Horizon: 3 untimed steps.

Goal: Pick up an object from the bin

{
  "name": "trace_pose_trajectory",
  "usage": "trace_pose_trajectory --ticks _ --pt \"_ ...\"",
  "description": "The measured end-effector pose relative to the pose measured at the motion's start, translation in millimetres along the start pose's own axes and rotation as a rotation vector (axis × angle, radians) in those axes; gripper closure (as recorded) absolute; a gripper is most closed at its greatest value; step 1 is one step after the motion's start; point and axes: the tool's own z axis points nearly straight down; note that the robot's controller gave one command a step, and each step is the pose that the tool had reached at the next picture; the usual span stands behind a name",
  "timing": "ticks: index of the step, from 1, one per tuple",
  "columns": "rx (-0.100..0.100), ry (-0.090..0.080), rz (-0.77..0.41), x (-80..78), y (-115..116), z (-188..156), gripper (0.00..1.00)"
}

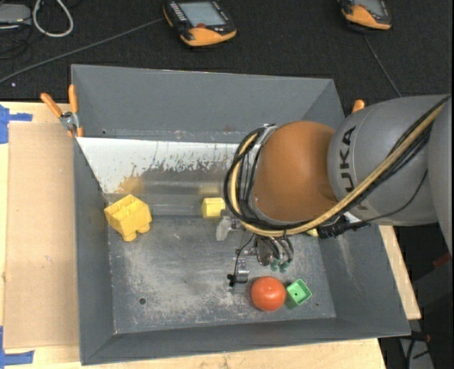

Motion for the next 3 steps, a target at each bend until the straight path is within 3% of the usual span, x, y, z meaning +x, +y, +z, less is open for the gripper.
trace_pose_trajectory --ticks 1,2,3 --pt "-0.003 -0.008 0.195 22.8 -16.6 -11.7 0.00" --pt "0.004 0.011 0.085 56.8 -72.0 23.1 0.00" --pt "-0.006 -0.008 0.169 22.4 -93.5 32.1 0.00"
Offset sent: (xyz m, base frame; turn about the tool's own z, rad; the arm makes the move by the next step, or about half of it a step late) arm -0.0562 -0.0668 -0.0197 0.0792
